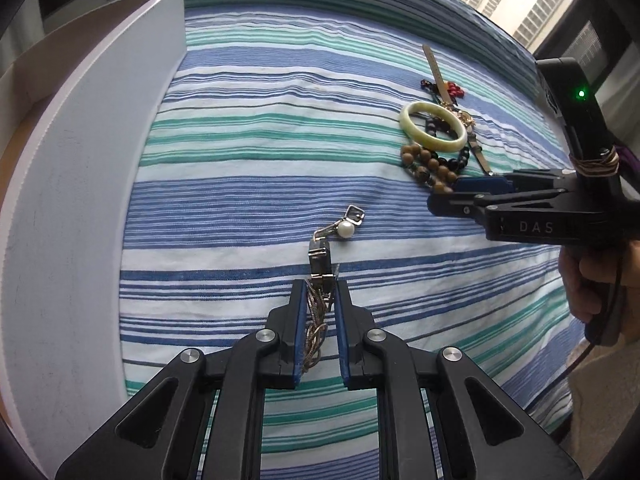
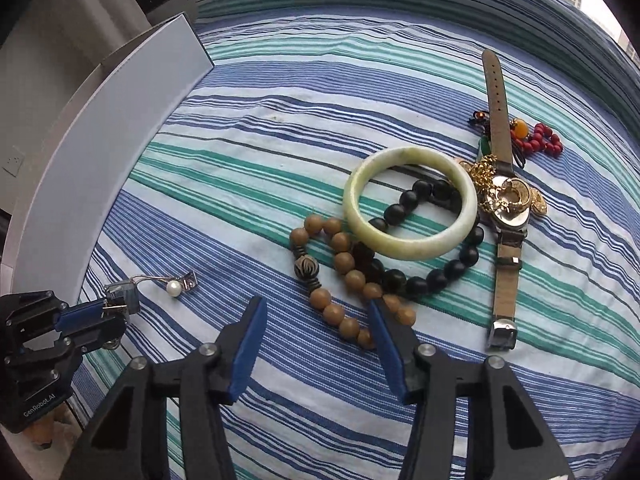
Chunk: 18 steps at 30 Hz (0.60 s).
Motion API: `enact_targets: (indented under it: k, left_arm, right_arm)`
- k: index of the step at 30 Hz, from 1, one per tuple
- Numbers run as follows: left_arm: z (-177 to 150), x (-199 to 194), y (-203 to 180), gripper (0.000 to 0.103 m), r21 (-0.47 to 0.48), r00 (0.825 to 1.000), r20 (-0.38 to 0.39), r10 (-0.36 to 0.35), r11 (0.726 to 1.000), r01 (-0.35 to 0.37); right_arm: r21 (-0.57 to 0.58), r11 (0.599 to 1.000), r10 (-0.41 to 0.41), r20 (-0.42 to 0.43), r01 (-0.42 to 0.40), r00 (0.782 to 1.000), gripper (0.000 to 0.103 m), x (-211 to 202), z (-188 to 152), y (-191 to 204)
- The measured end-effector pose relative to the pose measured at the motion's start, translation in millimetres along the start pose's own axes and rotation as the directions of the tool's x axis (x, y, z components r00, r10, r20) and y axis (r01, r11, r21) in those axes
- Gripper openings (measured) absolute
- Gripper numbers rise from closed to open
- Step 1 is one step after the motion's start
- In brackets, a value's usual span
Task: Organize jewelry
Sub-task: 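Grasp the wooden bead bracelet with the right tool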
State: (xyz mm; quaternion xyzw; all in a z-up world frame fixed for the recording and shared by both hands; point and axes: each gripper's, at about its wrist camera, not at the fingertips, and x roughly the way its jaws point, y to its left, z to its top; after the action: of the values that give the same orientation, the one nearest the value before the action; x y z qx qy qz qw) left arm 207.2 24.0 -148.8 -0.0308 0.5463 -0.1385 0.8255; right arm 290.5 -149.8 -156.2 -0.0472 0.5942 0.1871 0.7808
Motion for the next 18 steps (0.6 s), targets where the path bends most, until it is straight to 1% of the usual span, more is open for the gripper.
enact_targets:
  k: [2,3,4,6,7,9,11,13,16,18]
  left_arm:
    - [-5,1,2,0.012,0.003,1.0,-0.01,0.007,1.0,-0.007]
    - [-7,2,2,0.012,0.006,1.0,-0.014,0.011,1.0,-0.011]
    - [-9,3,2,0.012,0.008,1.0,-0.018,0.015,1.0,-0.014]
    - [-10,4,2,0.012,0.009,1.0,-0.022,0.016,1.0,-0.016]
    - [-11,4,1,0.012,0.007,1.0,-0.022,0.015,1.0,-0.015]
    - [-10,4,1,0.012,-0.002,1.0,-0.022,0.016,1.0,-0.016]
    - [-9,4,-1,0.012,-0.01,1.0,-0.021,0.019,1.0,-0.019]
    - [-8,5,-1,0.012,-0.014,0.999,-0.025,0.026,1.0,-0.027]
    - [-6,8,-3,0.012,-0.021,0.998,-0.037,0.041,0.999,-0.042]
    - [-5,10,-4,0.012,-0.025,0.998,-0.041,0.049,0.998,-0.05]
  right_arm:
    - [-0.029,0.999,-0.014,-0.034,0.013,0.999,0.053,4,-5,5]
    - [-0.045,0.999,-0.026,-0.035,0.025,0.999,0.053,4,-8,9]
    - [-0.046,0.999,-0.022,-0.053,0.02,0.998,0.053,4,-11,11]
    - [-0.018,0.999,0.037,-0.097,-0.039,0.995,0.053,0,-16,12]
    - [-0.007,0.998,0.055,-0.104,-0.056,0.993,0.053,-4,-18,12]
    - [0.01,0.999,0.032,-0.073,-0.031,0.997,0.053,-16,-14,11]
    - [0.057,0.998,0.036,-0.046,-0.033,0.998,0.055,-24,-6,4]
    - [0.074,0.997,0.006,-0.04,-0.003,0.999,0.056,-24,2,-2]
    - [0.071,0.997,-0.029,-0.096,0.035,0.995,0.056,-6,8,-6]
    - [0.055,0.997,-0.055,-0.128,0.062,0.99,0.056,7,8,-1]
